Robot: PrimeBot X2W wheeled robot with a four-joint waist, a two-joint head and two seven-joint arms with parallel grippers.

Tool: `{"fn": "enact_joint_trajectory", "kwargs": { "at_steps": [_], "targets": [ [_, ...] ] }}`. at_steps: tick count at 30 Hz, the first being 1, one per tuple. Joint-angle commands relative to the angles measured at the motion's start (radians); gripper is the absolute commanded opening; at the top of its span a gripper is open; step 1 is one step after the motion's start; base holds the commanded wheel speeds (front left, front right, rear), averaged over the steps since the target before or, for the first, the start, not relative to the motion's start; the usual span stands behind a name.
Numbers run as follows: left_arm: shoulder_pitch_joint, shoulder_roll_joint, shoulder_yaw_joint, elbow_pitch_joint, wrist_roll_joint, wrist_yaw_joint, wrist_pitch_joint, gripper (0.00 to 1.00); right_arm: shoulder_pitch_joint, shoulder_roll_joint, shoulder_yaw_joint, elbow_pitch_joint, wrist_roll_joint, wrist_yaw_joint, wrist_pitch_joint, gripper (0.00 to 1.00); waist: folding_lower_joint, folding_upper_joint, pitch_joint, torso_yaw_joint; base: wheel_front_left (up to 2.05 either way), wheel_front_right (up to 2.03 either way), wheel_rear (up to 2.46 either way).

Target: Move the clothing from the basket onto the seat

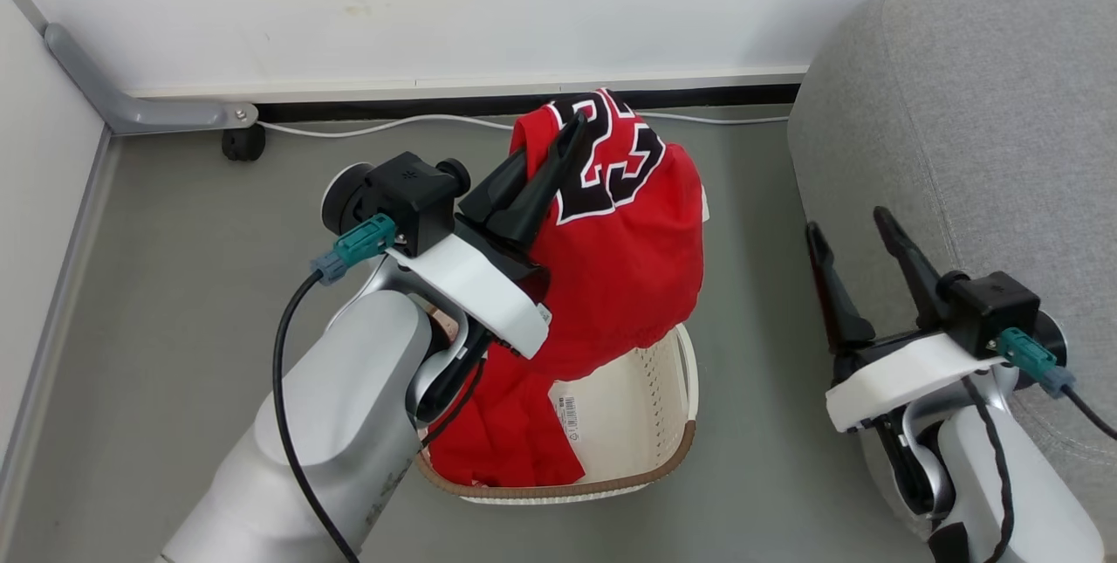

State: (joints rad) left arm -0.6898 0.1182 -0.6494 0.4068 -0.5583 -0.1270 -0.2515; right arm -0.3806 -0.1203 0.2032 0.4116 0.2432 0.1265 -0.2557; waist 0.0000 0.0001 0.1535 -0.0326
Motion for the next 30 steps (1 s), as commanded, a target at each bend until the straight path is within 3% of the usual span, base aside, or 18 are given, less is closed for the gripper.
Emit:
{"fn": "enact_joint_trajectory", "kwargs": {
  "at_steps": [1, 14, 23, 30],
  "targets": [
    [-0.053, 0.023, 0.032, -0.031, 0.003, -0.004, -0.01, 0.0, -0.024, -0.011, 0.044, -0.021, 0.015, 0.004, -0.006, 1.0, 0.0, -0.0001, 0.0, 0.0, 0.0, 0.0, 0.0],
    [-0.058, 0.019, 0.019, -0.05, -0.001, -0.004, -0.01, 0.0, -0.233, -0.177, 0.441, 0.009, 0.208, 0.004, -0.006, 1.0, 0.0, -0.0001, 0.003, 0.002, 0.0, 0.0, 0.0],
    [-0.058, 0.012, 0.003, -0.06, 0.003, -0.004, -0.01, 0.0, -0.465, -0.307, 0.795, 0.056, 0.409, 0.004, -0.006, 1.0, 0.0, -0.0001, 0.008, 0.022, 0.0, 0.0, 0.0],
    [-0.06, 0.002, -0.031, -0.067, 0.001, -0.004, -0.01, 0.0, -0.627, -0.37, 1.043, 0.049, 0.581, 0.004, 0.05, 1.0, 0.0, -0.0001, 0.02, 0.04, 0.0, 0.0, 0.0]
  ]
}}
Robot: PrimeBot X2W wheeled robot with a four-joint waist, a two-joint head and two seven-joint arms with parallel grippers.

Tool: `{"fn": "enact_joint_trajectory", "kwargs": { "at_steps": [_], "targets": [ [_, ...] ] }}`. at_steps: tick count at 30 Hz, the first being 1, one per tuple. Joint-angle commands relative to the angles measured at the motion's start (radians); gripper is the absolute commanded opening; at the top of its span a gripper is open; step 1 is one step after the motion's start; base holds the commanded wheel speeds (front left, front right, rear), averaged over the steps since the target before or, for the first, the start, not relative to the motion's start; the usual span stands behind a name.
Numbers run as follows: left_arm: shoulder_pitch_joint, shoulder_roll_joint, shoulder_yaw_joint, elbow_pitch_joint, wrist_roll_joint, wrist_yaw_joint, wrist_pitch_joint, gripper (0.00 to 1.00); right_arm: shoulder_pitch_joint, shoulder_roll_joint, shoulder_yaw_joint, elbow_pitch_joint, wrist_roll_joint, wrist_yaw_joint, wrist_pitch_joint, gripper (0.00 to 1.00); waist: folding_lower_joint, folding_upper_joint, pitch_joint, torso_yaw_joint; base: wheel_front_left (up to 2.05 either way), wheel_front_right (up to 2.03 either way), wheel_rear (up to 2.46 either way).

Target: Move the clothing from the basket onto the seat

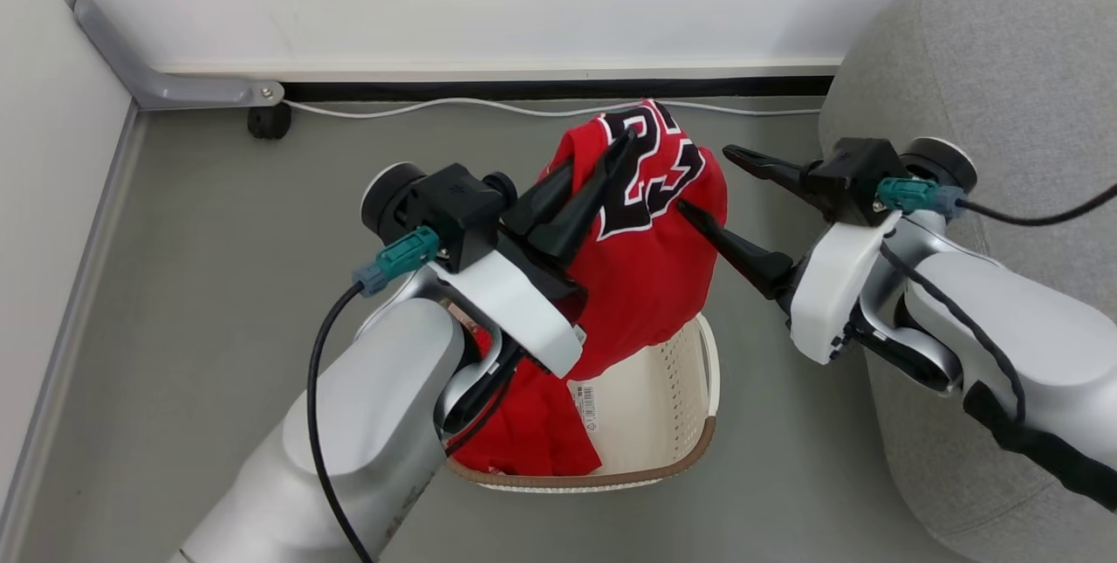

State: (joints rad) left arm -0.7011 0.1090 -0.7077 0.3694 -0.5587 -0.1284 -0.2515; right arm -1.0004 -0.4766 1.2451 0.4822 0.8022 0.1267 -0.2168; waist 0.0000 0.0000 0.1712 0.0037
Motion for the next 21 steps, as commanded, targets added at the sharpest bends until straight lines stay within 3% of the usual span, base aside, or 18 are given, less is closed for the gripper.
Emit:
{"fn": "enact_joint_trajectory", "kwargs": {
  "at_steps": [1, 4, 9, 13, 14, 17, 18, 21],
  "targets": [
    [-0.05, 0.011, 0.02, -0.032, 0.001, -0.002, -0.01, 0.0, -0.021, -0.02, 0.017, -0.034, 0.046, 0.004, 0.032, 1.0, 0.0, 0.0, 0.004, 0.006, 0.0, 0.0, 0.0],
    [-0.056, 0.008, -0.004, -0.039, -0.002, -0.002, -0.01, 0.0, -0.044, -0.032, 0.033, -0.087, 0.082, 0.004, 0.113, 1.0, 0.0, 0.0, 0.009, 0.014, 0.0, 0.0, 0.0],
    [-0.063, 0.005, -0.025, -0.041, -0.007, -0.002, -0.01, 0.0, 0.014, -0.037, 0.035, -0.212, 0.098, 0.004, 0.342, 1.0, 0.0, 0.0, 0.019, 0.029, 0.0, 0.0, 0.0],
    [-0.067, 0.004, -0.027, -0.042, -0.01, -0.002, -0.01, 0.0, 0.034, -0.034, 0.035, -0.244, 0.129, 0.004, 0.383, 1.0, 0.0, 0.0, 0.025, 0.031, 0.0, 0.0, 0.0],
    [-0.067, 0.004, -0.027, -0.042, -0.01, -0.002, -0.01, 0.0, 0.039, -0.033, 0.035, -0.246, 0.127, 0.004, 0.382, 0.96, 0.0, 0.0, 0.027, 0.031, 0.0, 0.0, 0.0],
    [-0.068, 0.003, -0.025, -0.043, -0.01, -0.002, -0.01, 0.0, 0.053, -0.027, 0.035, -0.24, 0.122, 0.004, 0.344, 0.09, 0.0, 0.0, 0.03, 0.029, 0.0, 0.0, 0.0],
    [-0.067, 0.003, -0.024, -0.043, -0.01, -0.002, -0.01, 0.0, 0.059, -0.025, 0.035, -0.233, 0.121, 0.004, 0.325, 0.0, 0.0, 0.0, 0.031, 0.028, 0.0, 0.0, 0.0],
    [-0.062, 0.005, -0.023, -0.037, -0.012, -0.002, -0.01, 0.0, 0.072, -0.018, 0.035, -0.212, 0.11, 0.004, 0.261, 0.0, 0.0, 0.0, 0.03, 0.023, 0.0, 0.0, 0.0]
  ]
}}
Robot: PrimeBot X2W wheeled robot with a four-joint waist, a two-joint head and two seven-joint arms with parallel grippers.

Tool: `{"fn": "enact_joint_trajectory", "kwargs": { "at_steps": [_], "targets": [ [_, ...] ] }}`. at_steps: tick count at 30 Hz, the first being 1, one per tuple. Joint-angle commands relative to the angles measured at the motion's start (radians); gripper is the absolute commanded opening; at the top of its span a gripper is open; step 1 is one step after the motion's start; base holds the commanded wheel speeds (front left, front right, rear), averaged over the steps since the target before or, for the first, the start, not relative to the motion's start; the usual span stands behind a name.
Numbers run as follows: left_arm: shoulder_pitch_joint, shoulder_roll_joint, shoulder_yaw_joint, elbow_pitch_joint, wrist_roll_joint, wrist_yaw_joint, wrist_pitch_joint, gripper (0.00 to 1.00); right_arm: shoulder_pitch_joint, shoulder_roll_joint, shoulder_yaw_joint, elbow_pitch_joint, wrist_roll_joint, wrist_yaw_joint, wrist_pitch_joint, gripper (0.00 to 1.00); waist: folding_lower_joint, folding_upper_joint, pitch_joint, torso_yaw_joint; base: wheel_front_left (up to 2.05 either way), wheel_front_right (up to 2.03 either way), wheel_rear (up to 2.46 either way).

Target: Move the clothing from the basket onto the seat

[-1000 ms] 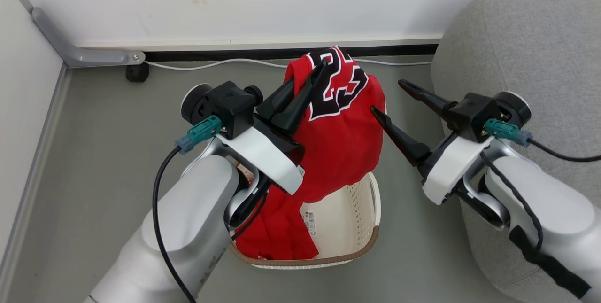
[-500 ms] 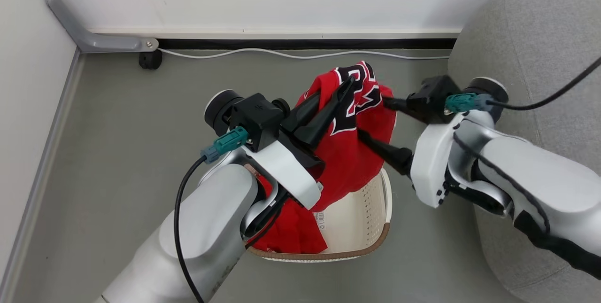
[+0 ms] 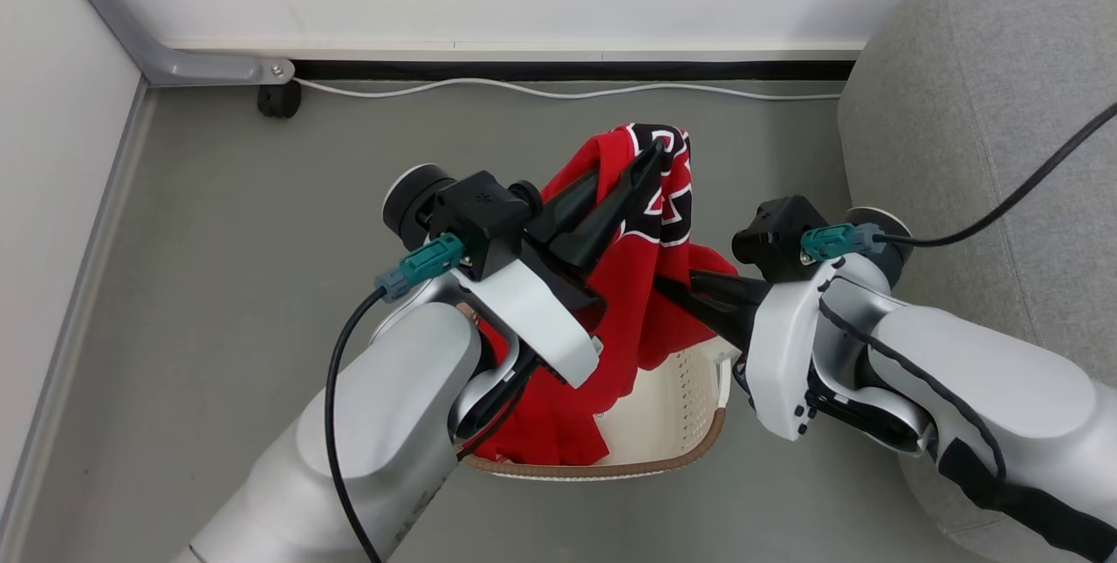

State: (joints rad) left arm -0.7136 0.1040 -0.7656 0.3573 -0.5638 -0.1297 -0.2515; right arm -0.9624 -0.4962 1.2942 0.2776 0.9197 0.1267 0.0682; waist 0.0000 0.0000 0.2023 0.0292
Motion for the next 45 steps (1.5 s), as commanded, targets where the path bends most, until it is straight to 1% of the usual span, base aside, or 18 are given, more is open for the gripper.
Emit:
{"fn": "enact_joint_trajectory", "kwargs": {
  "at_steps": [1, 3, 6, 7, 8, 9, 17, 24, 28, 36, 45],
  "targets": [
    [-0.047, 0.01, 0.037, -0.024, -0.008, -0.001, -0.01, 0.0, 0.037, 0.004, -0.014, 0.0, -0.008, 0.004, -0.042, 0.0, 0.0, 0.0, -0.002, -0.005, 0.0, 0.0, 0.0],
    [-0.042, 0.01, 0.044, -0.024, -0.01, -0.001, -0.01, 0.0, 0.041, 0.007, -0.014, 0.015, -0.016, 0.004, -0.077, 0.0, 0.0, 0.0, -0.004, -0.01, 0.0, 0.0, 0.0],
    [-0.035, 0.009, 0.052, -0.027, -0.004, -0.001, -0.01, 0.58, 0.043, 0.012, -0.014, 0.035, -0.022, 0.004, -0.121, 0.0, 0.0, 0.0, -0.007, -0.018, 0.0, 0.0, 0.0],
    [-0.035, 0.009, 0.052, -0.027, -0.004, -0.001, -0.01, 0.58, 0.043, 0.012, -0.014, 0.035, -0.022, 0.004, -0.121, 0.0, 0.0, 0.0, -0.007, -0.018, 0.0, 0.0, 0.0],
    [-0.032, 0.008, 0.054, -0.027, -0.004, -0.001, -0.01, 0.9, 0.042, 0.013, -0.014, 0.04, -0.024, 0.004, -0.141, 0.0, 0.0, 0.0, -0.008, -0.02, 0.0, 0.0, 0.0],
    [-0.029, 0.008, 0.056, -0.027, -0.002, -0.001, -0.01, 1.0, 0.041, 0.014, -0.014, 0.046, -0.026, 0.004, -0.16, 0.0, 0.0, 0.0, -0.009, -0.022, 0.0, 0.0, 0.0],
    [-0.005, 0.004, 0.063, -0.014, -0.007, -0.001, -0.01, 1.0, 0.04, 0.019, -0.014, 0.087, -0.012, 0.004, -0.283, 0.0, 0.0, 0.0, -0.013, -0.038, 0.0, 0.0, 0.0],
    [0.006, 0.014, 0.071, 0.011, -0.003, -0.001, -0.01, 1.0, 0.015, 0.016, -0.015, 0.099, 0.014, 0.004, -0.327, 0.0, 0.0, 0.0, -0.007, -0.068, 0.0, 0.0, 0.0],
    [0.011, 0.019, 0.077, 0.023, 0.005, -0.001, -0.01, 1.0, 0.017, 0.016, -0.111, 0.062, -0.005, 0.004, -0.329, 0.0, 0.0, 0.0, 0.001, -0.097, 0.0, 0.0, 0.0],
    [0.031, 0.028, 0.086, 0.054, 0.015, -0.001, -0.01, 1.0, 0.122, 0.027, -0.338, -0.011, -0.112, 0.004, -0.33, 0.0, 0.0, 0.0, 0.003, -0.171, 0.0, 0.0, 0.0],
    [0.063, 0.037, 0.094, 0.059, 0.019, -0.001, -0.01, 1.0, 0.216, 0.054, -0.495, -0.055, -0.191, 0.004, -0.33, 0.0, 0.0, 0.0, -0.008, -0.266, 0.0, 0.0, 0.0]
  ]
}}
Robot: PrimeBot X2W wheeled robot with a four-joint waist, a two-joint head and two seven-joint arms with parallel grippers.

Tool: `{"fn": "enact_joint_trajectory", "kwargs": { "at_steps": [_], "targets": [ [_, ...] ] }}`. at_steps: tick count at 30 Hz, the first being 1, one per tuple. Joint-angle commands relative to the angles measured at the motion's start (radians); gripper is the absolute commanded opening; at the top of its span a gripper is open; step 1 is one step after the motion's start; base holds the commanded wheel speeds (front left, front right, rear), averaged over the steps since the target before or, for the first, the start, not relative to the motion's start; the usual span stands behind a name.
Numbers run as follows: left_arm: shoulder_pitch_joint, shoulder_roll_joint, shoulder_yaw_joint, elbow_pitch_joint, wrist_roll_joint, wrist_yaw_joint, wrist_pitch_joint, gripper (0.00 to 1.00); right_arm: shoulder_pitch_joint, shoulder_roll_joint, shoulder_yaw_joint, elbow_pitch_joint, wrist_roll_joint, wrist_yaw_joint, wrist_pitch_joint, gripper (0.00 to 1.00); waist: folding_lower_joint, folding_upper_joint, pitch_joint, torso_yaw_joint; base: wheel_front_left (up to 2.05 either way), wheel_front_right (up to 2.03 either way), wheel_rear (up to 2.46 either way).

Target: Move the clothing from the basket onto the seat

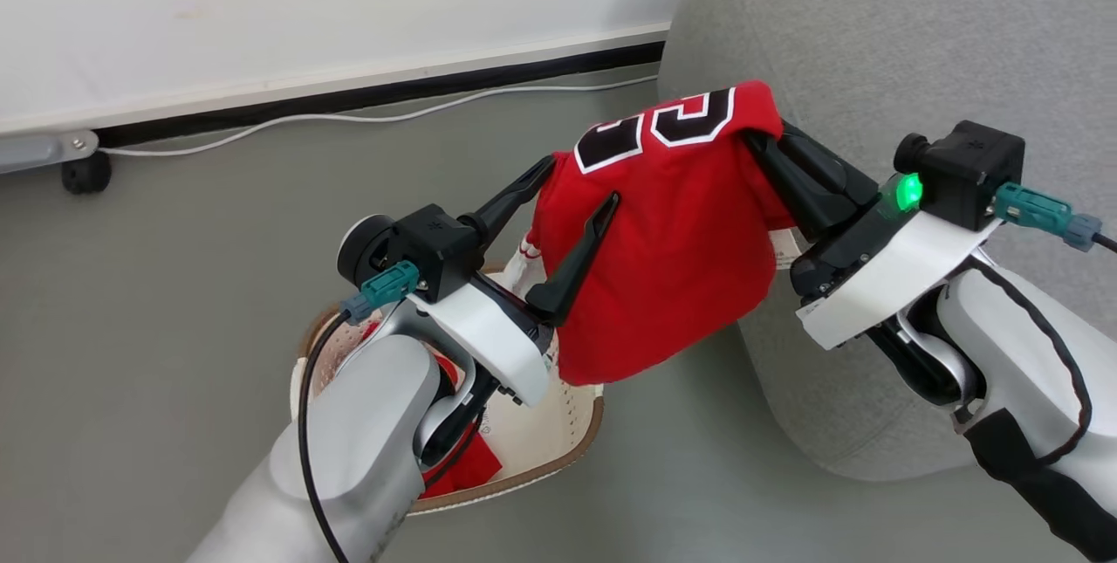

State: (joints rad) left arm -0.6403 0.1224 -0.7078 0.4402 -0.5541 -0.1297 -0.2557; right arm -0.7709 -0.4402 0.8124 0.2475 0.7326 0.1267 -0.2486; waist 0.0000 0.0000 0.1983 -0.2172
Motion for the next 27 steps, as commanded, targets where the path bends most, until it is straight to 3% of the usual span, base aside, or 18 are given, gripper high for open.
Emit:
{"fn": "enact_joint_trajectory", "kwargs": {
  "at_steps": [1, 27],
  "targets": [
    [-0.007, 0.019, 0.039, -0.025, 0.01, -0.001, -0.006, 1.0, 0.032, 0.0, -0.026, -0.027, -0.011, 0.004, -0.013, 0.0, 0.0, 0.0, -0.007, -0.03, 0.0, 0.0, 0.0],
    [0.098, 0.032, 0.103, -0.057, 0.026, -0.001, -0.006, 1.0, 0.211, 0.045, -0.294, -0.118, -0.074, 0.004, -0.013, 0.0, 0.0, 0.0, -0.061, -0.317, 0.0, 0.0, 0.0]
  ]
}}
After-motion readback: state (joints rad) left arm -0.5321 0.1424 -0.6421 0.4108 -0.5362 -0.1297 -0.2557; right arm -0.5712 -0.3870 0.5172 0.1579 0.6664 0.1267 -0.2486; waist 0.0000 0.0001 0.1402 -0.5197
